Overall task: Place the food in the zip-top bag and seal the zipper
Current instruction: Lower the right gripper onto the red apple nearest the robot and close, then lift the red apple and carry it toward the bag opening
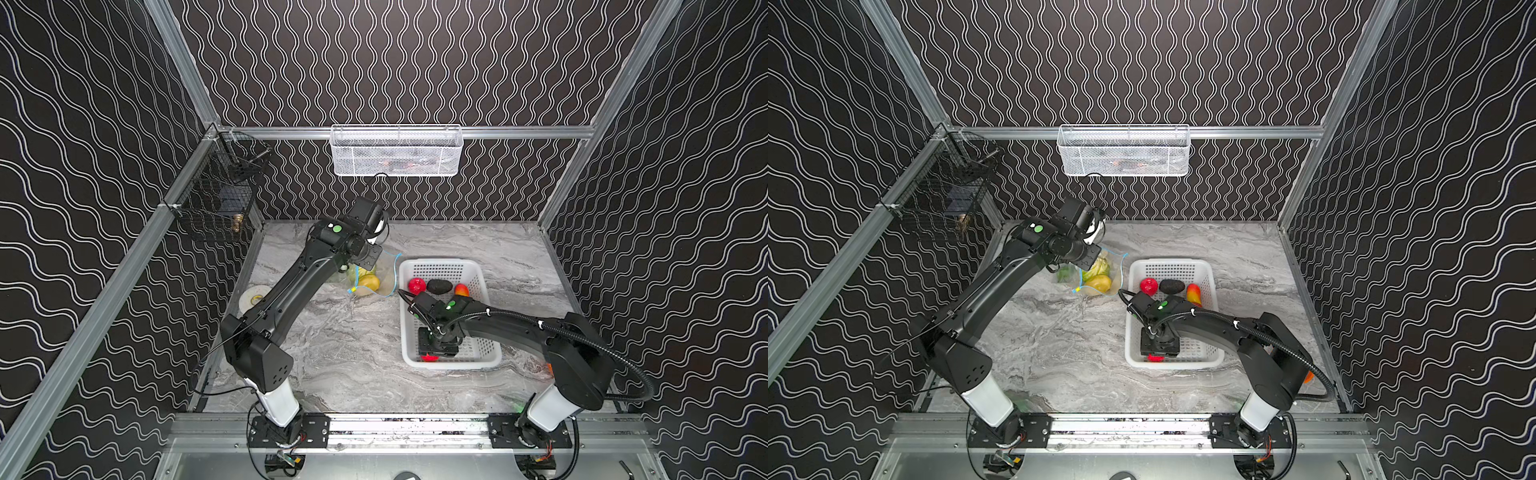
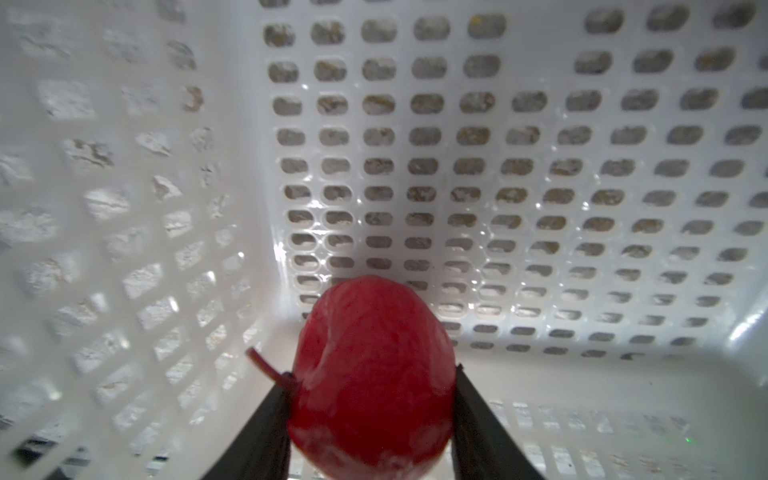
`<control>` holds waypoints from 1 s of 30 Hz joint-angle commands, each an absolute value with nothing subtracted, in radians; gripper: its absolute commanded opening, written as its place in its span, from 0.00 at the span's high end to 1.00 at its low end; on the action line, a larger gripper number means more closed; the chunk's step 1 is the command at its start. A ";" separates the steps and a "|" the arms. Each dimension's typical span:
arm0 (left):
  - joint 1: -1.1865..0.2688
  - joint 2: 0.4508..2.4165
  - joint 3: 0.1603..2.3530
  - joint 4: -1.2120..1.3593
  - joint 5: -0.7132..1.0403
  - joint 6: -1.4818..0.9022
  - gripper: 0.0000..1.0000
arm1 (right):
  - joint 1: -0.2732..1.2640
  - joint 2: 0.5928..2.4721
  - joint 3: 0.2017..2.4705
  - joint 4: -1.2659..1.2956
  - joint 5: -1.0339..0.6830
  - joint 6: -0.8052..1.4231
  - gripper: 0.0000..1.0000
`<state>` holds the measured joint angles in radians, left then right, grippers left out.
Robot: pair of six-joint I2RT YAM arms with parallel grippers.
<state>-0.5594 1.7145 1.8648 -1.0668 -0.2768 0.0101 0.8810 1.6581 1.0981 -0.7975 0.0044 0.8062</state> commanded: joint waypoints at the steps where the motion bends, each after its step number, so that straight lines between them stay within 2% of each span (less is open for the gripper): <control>1: -0.558 1.702 1.872 -1.057 -0.293 0.023 1.00 | 0.880 1.660 1.127 -0.805 0.057 0.807 0.55; 13: -0.557 1.716 1.893 -1.068 -0.251 0.009 1.00 | 0.819 1.613 1.169 -0.749 0.071 0.807 0.63; 30: -0.557 1.686 1.841 -1.042 -0.243 0.014 1.00 | 0.747 1.445 1.089 -0.525 0.110 0.856 0.64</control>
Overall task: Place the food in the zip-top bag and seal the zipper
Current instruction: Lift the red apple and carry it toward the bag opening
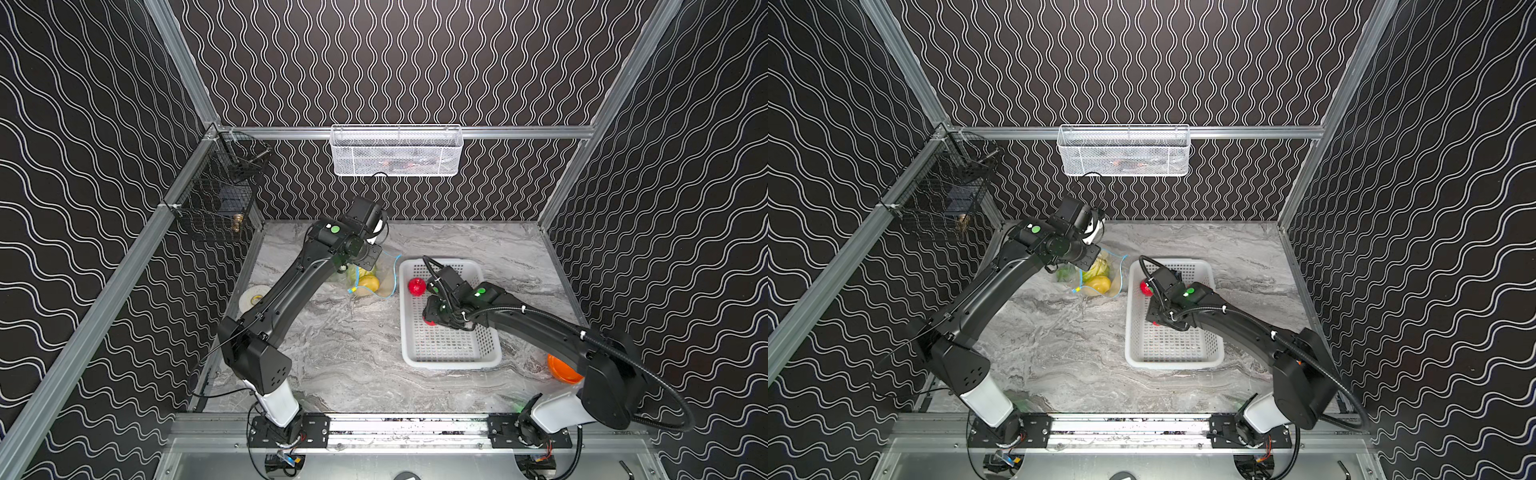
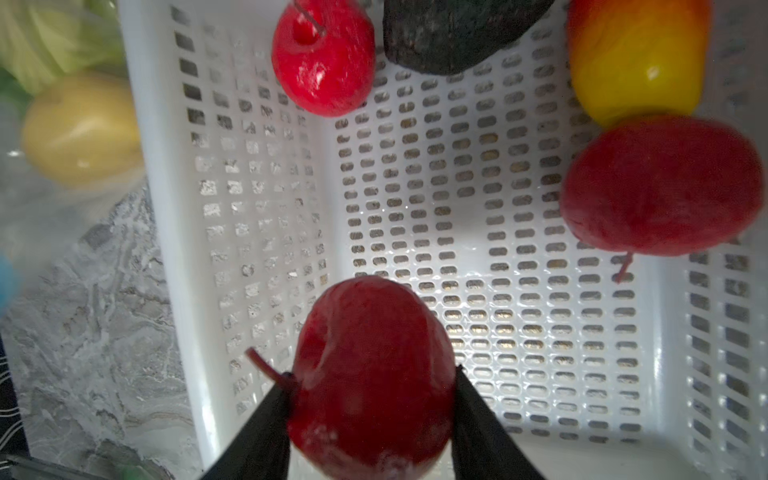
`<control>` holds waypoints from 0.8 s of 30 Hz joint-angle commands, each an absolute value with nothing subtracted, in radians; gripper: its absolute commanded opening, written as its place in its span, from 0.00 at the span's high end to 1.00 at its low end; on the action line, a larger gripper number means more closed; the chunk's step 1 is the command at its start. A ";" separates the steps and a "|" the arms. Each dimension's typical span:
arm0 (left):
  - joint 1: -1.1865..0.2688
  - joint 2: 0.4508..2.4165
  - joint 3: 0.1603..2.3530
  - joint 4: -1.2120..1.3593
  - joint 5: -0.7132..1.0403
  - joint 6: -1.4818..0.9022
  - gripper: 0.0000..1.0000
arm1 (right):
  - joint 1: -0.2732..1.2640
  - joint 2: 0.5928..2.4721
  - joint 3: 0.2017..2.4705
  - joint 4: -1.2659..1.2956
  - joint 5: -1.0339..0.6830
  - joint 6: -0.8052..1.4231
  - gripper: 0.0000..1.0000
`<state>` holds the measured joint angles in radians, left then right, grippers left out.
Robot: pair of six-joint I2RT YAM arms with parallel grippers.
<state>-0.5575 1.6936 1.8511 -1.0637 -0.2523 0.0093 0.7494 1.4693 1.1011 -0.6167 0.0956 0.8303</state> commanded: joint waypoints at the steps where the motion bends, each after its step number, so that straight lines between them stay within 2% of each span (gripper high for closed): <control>1: -0.557 1.687 1.840 -1.043 -0.249 0.016 1.00 | 0.746 1.434 1.082 -0.503 0.114 0.856 0.64; 16: -0.557 1.671 1.791 -1.018 -0.257 0.027 1.00 | 0.734 1.384 1.026 -0.209 0.099 0.826 0.64; 24: -0.557 1.682 1.784 -1.017 -0.218 0.014 1.00 | 0.733 1.403 1.044 -0.161 0.037 0.846 0.65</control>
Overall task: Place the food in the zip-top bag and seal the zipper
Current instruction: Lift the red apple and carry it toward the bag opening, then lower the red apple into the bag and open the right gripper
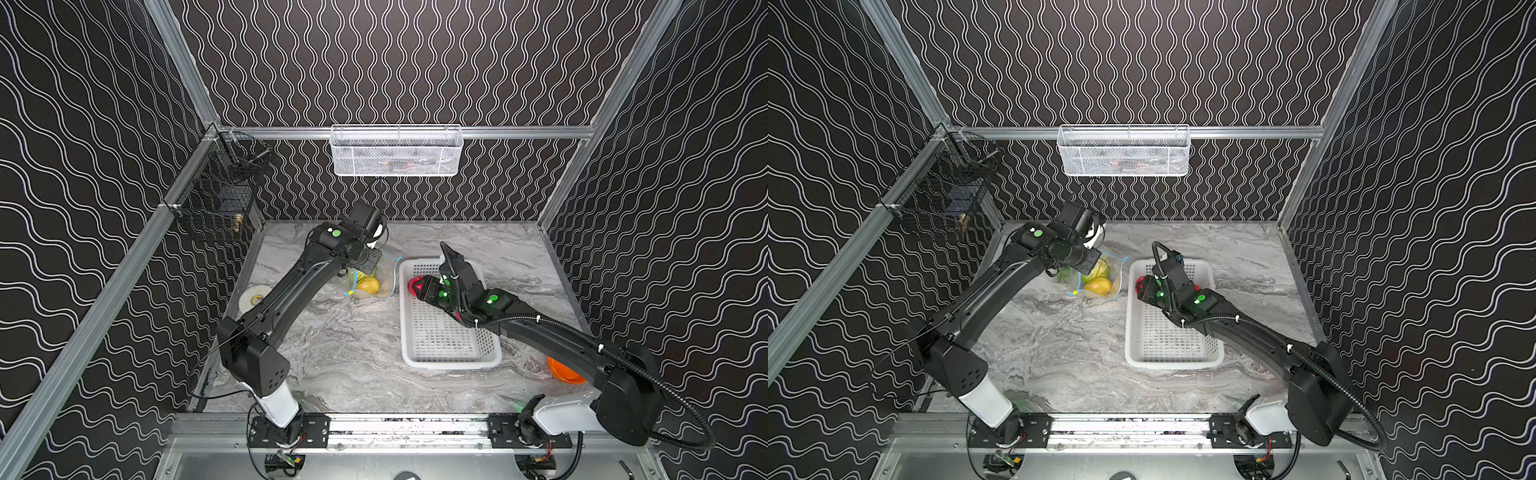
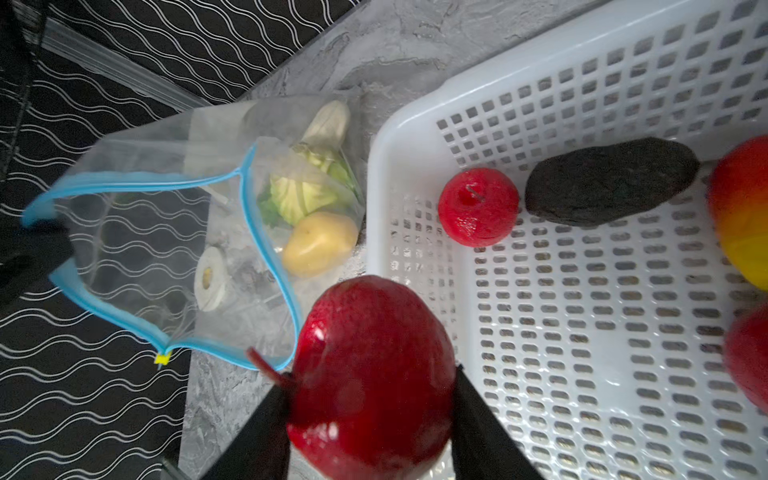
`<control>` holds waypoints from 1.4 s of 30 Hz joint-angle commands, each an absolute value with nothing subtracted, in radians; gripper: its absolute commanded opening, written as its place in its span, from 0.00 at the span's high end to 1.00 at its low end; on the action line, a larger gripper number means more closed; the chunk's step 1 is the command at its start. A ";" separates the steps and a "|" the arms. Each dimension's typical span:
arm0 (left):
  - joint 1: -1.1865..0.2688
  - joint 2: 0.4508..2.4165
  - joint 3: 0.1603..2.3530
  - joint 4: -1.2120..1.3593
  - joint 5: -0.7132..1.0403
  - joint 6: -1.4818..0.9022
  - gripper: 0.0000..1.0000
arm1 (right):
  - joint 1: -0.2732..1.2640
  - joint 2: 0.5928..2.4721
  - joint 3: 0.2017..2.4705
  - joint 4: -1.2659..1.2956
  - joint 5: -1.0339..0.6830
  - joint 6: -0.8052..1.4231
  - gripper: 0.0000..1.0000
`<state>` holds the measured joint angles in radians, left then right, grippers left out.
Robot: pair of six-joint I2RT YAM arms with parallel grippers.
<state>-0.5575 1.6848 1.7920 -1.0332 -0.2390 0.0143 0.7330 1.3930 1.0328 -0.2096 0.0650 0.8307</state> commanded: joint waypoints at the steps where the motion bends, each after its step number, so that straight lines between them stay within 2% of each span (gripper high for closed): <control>1: -0.557 1.678 1.777 -1.013 -0.214 0.014 1.00 | 0.733 1.407 1.046 -0.158 0.027 0.847 0.65; 15: -0.557 1.674 1.775 -1.012 -0.224 0.021 1.00 | 0.765 1.406 1.009 0.064 -0.044 0.797 0.64; 38: -0.557 1.693 1.850 -1.050 -0.237 0.012 1.00 | 0.828 1.671 1.250 0.100 -0.061 0.772 0.61; 42: -0.558 1.700 1.868 -1.058 -0.229 0.010 1.00 | 0.831 1.704 1.279 0.100 -0.059 0.770 0.50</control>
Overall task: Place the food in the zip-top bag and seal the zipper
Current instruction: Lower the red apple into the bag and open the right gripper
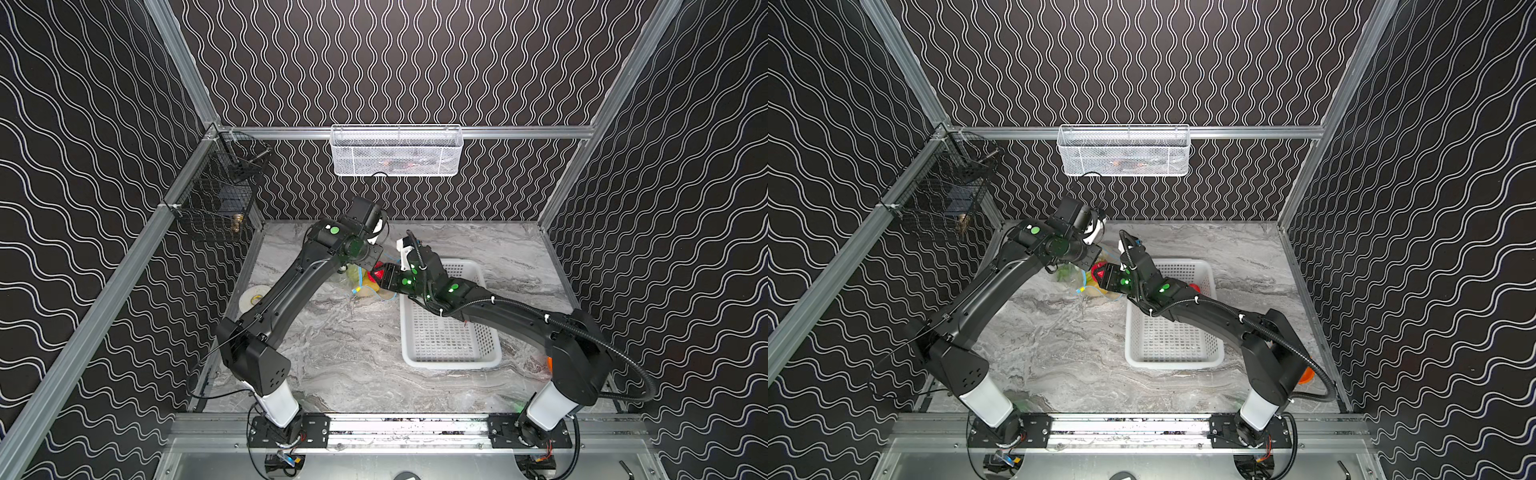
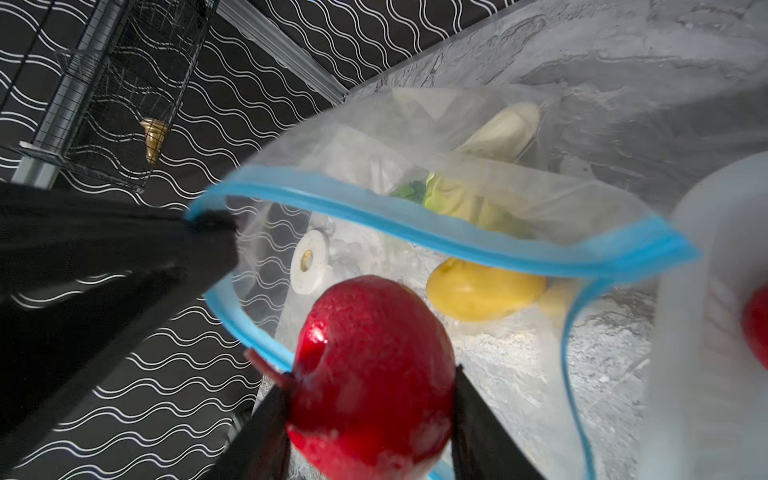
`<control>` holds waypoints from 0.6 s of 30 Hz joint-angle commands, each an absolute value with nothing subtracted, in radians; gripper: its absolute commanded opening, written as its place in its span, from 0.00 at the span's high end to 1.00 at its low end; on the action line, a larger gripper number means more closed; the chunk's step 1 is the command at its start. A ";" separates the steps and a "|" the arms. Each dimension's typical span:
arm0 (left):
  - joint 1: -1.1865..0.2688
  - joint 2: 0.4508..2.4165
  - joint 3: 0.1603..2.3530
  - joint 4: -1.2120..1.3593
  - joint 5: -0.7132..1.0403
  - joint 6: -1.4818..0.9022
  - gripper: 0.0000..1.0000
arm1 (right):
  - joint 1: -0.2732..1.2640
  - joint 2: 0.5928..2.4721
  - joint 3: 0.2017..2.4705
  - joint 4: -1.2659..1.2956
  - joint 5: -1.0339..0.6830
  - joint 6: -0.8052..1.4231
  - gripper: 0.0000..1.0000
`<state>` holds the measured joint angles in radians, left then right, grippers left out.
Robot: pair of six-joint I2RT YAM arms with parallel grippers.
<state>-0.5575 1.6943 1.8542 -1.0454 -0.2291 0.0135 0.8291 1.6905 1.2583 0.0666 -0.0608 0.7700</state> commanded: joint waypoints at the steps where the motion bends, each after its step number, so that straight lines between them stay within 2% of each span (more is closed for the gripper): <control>1: -0.557 1.705 1.872 -1.061 -0.231 0.010 1.00 | 0.831 1.711 1.286 0.104 -0.061 0.767 0.47; 7: -0.558 1.705 1.873 -1.063 -0.236 0.012 1.00 | 0.833 1.767 1.348 0.085 -0.055 0.757 0.31; 14: -0.557 1.693 1.882 -1.068 -0.238 0.015 1.00 | 0.831 1.790 1.377 0.054 -0.048 0.779 0.24; 18: -0.557 1.703 1.895 -1.074 -0.226 0.008 1.00 | 0.831 1.773 1.359 0.067 -0.034 0.781 0.14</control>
